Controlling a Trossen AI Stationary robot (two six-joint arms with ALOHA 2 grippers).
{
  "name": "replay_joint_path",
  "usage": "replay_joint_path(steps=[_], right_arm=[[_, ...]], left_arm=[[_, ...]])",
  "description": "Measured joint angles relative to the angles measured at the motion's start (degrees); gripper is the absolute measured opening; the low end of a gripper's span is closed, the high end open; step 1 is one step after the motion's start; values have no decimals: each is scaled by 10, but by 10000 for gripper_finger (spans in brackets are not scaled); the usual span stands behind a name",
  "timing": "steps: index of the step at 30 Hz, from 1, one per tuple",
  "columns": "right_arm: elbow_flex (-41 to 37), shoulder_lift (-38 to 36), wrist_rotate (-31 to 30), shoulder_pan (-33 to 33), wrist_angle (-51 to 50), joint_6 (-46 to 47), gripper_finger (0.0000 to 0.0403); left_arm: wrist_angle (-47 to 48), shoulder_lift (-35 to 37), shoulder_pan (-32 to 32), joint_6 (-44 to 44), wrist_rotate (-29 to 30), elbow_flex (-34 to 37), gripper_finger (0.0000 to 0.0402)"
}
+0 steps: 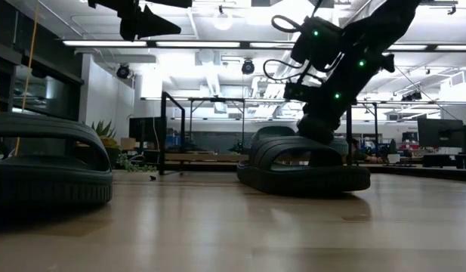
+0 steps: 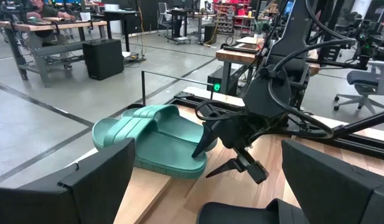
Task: Pick and place slides into the shelf
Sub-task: Put the green slide on the shelf, then put the right black slide on the shelf
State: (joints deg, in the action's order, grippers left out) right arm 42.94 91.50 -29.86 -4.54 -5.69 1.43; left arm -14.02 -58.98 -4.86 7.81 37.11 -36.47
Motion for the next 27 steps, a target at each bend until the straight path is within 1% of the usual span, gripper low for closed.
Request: replay_joint_path(steps=[7,12,17,21,27], right_arm=[[2,0,-1,5,6,0,226],[19,0,-1,10,-2,0,226],[52,1,-40,29,-59,1,226],[74,1,-70,47,-83,11,226],[92,1,-72,66,-87,3,226]], left_arm=[[0,0,0,0,0,0,381],[0,0,0,0,0,0,381],[0,0,0,0,0,0,381],[0,0,0,0,0,0,381],[0,0,0,0,0,0,381]])
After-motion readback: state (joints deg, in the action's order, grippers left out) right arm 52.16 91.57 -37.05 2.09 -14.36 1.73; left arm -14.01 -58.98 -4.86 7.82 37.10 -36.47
